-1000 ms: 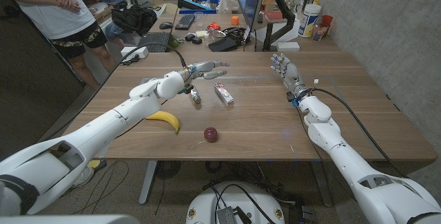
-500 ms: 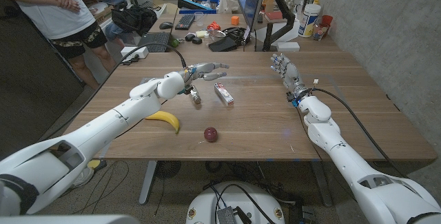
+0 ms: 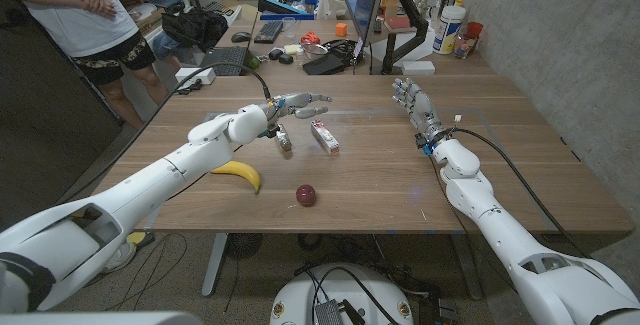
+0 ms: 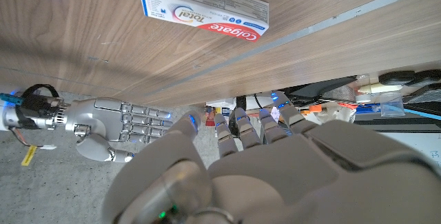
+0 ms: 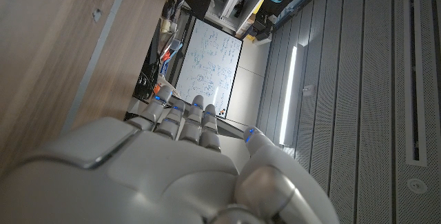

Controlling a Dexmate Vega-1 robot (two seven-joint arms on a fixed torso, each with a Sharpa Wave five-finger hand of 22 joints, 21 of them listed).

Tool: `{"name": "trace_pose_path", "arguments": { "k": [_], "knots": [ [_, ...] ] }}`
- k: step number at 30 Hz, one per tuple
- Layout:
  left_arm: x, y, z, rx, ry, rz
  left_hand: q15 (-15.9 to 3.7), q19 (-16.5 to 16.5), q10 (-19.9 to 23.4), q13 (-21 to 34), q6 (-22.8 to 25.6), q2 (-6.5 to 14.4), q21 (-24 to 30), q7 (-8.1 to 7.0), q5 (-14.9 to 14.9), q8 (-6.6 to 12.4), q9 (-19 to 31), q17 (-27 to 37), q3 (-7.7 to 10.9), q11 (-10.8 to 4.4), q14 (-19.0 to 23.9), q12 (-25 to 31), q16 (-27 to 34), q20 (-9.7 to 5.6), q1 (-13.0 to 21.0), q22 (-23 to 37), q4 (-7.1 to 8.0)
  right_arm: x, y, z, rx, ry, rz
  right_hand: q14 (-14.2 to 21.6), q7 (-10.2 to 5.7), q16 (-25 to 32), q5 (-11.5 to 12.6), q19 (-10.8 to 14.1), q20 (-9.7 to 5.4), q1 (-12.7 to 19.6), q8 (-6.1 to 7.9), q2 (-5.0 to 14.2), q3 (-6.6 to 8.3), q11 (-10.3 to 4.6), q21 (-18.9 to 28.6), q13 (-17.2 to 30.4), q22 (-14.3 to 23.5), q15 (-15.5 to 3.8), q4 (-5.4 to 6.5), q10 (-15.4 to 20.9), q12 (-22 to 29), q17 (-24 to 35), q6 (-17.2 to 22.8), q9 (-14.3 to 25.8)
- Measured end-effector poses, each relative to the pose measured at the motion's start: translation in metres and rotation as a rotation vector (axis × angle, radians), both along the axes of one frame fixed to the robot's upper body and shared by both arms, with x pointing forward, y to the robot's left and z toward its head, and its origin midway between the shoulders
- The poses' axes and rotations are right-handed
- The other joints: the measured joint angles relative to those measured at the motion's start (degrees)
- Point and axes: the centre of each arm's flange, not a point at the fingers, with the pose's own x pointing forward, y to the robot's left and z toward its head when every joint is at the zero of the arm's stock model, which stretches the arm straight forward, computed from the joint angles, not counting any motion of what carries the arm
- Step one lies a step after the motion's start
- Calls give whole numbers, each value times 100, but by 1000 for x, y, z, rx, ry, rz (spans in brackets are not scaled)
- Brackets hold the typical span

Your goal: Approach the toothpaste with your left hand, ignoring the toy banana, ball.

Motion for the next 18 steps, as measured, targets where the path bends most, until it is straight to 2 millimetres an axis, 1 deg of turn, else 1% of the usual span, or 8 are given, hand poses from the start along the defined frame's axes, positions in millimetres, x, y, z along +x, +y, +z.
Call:
{"name": "trace_pose_path", "arguments": {
  "k": [3, 8, 9, 12, 18],
  "knots": [
    [0, 1, 0, 3, 2, 3, 10, 19, 9, 0, 40, 10, 0, -22, 0, 0, 0, 0, 0, -9, 10, 1, 0, 19, 10, 0, 0, 0, 1, 0, 0, 1, 1, 0, 0, 0, 0, 0, 0, 0, 0, 0, 11, 0, 0, 0, 0, 0, -11, 0, 0, 0, 0, 0],
    [-1, 1, 0, 11, 4, 8, 9, 18, 9, 0, 39, 10, 0, -22, 0, 0, 0, 0, 0, -9, 9, 1, 0, 19, 10, 0, 0, 0, 2, -1, 0, 0, 3, 0, 0, 0, 0, 0, 0, 0, 0, 0, 19, 0, 0, 0, 0, 0, -19, 0, 0, 0, 0, 0],
    [-1, 2, 0, 12, 5, 10, 9, 18, 9, 0, 59, 24, 0, -1, 0, 0, 0, 0, 0, -9, 9, 1, 0, 19, 23, 0, 0, 0, 3, -1, 0, -1, 4, 2, 0, 0, 0, 0, 0, 0, 0, 0, 19, 0, 0, 0, 0, -2, -19, 0, 0, 0, 0, 0],
    [-1, 3, -2, 16, 11, 14, 9, 38, 9, 0, 90, 33, 0, -32, 0, 0, 0, 1, 0, -9, 9, 1, 0, -1, 33, 0, 1, 0, 4, -1, 0, -1, 5, 32, 0, 0, 0, 0, 0, 0, 0, 0, 19, 0, 0, 0, 0, -32, -19, 0, 0, 0, 0, 0],
    [-2, 4, -3, 24, 16, 18, 27, 38, 9, 0, 90, 33, 0, -32, 0, 0, 0, 1, 0, -8, 27, 1, 0, -1, 33, 0, 1, 0, 6, -1, -1, -1, 6, 32, 0, 0, 0, 0, 0, 0, 0, 0, 19, 0, -44, 0, 0, -32, -19, 0, 0, 0, 0, 0]
  ]
}}
